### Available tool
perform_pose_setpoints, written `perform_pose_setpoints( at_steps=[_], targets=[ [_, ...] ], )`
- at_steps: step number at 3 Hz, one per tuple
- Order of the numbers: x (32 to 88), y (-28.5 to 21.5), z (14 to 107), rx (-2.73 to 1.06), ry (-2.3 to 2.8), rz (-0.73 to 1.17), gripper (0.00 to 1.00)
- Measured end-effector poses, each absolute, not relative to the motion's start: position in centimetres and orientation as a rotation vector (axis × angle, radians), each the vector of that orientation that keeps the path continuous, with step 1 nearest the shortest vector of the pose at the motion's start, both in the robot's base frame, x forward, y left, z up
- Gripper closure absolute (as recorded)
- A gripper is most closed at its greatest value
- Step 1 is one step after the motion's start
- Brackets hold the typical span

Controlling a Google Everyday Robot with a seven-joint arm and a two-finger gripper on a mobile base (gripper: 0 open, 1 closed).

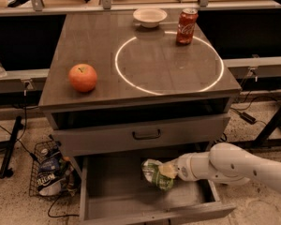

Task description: Place green jalapeno chip bag into middle drawer

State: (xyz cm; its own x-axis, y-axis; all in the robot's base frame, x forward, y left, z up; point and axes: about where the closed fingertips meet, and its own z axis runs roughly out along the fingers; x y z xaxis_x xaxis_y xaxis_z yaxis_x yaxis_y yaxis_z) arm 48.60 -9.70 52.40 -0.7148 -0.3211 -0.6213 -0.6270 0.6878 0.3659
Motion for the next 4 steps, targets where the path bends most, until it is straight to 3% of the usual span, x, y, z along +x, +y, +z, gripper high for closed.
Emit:
perform_pose_setpoints(
  at_steps=[2, 3, 4],
  targets=[
    [48.5, -7.2, 51.4, -0.711, 2.344, 0.912, 0.13],
    [47.2, -7.4, 52.5, -0.701, 2.327, 0.956, 0.00],
    [45.8, -9.1, 53.9, -0.657, 2.333, 0.964, 0.00]
  ],
)
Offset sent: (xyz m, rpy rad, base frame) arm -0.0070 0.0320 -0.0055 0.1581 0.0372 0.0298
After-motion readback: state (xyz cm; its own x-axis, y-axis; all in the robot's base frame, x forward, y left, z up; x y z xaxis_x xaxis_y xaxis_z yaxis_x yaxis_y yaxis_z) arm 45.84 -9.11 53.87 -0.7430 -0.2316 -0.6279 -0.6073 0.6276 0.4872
